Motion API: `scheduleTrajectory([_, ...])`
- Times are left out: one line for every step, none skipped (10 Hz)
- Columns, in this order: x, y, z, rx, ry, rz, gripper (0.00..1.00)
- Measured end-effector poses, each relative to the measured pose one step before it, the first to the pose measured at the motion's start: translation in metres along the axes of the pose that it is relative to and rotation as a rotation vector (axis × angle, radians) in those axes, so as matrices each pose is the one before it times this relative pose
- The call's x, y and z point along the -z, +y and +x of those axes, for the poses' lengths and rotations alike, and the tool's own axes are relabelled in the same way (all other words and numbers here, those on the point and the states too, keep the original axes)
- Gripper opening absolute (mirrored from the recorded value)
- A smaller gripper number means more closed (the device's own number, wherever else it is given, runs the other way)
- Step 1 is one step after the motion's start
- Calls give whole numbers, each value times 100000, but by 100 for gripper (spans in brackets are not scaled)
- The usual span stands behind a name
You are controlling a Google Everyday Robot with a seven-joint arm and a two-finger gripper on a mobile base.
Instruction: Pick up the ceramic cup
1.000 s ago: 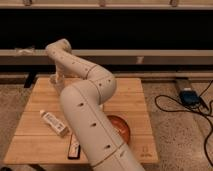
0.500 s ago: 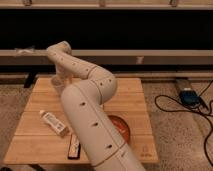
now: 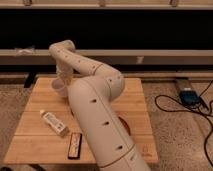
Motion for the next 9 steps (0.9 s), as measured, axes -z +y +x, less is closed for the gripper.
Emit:
scheduleTrajectory([1940, 539, 529, 1799, -587, -2200, 0])
scheduleTrajectory([1207, 325, 583, 1518, -174, -1023, 0])
scheduleTrajectory([1446, 432, 611, 2087, -1226, -1078, 0])
scheduleTrajectory([1118, 490, 643, 2384, -1012, -1066, 0])
scheduleTrajectory([665, 379, 412, 1944, -549, -947, 0])
scheduleTrajectory([96, 175, 40, 448, -145, -292, 0])
scheduleTrajectory([-41, 127, -40, 172, 31, -33, 0])
scheduleTrajectory([-33, 131, -30, 163, 43, -82, 0])
scheduleTrajectory([19, -48, 6, -68, -35, 17, 0])
